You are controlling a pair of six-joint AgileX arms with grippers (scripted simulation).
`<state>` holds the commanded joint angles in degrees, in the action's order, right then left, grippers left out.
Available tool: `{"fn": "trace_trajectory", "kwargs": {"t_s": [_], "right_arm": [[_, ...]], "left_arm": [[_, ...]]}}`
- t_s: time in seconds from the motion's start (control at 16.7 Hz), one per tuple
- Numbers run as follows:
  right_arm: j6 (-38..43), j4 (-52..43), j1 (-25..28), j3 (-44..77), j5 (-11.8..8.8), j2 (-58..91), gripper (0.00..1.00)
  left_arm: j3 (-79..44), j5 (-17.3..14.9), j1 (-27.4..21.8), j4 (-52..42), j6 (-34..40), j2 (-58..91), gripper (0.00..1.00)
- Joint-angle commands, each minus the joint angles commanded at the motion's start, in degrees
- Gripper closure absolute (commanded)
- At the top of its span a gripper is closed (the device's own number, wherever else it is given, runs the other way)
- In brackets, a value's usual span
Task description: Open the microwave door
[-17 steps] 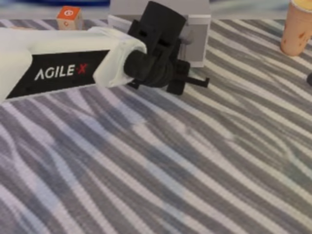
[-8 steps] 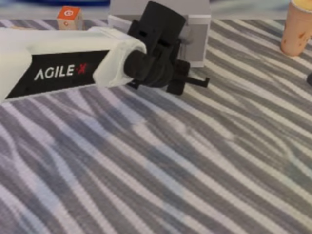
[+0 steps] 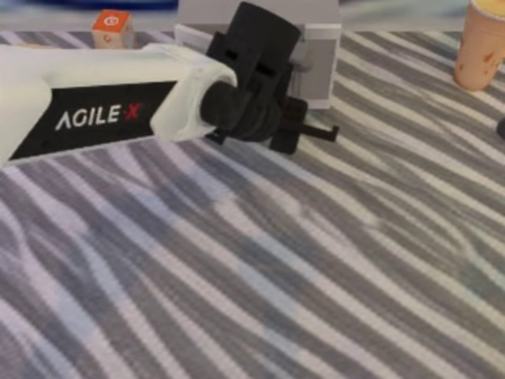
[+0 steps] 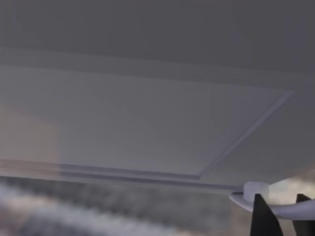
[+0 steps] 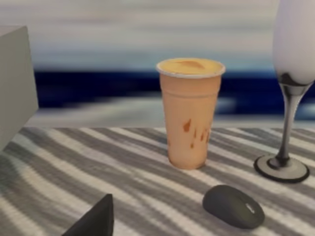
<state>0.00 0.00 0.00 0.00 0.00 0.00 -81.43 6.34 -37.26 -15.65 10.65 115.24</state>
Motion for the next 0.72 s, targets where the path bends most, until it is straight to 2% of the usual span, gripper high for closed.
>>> {"fn": "trace_trajectory", "kwargs": {"t_s": [0.36, 0.72], "right_arm": [[0.0, 0.0, 0.0, 0.0, 0.0, 0.0, 0.00], [0.0, 0.0, 0.0, 0.0, 0.0, 0.0, 0.00]], "left_arm": [[2.2, -1.4, 1.1, 0.9, -2.5, -1.4, 1.00], [2.3, -1.4, 1.2, 0.9, -2.6, -1.5, 1.00]]}}
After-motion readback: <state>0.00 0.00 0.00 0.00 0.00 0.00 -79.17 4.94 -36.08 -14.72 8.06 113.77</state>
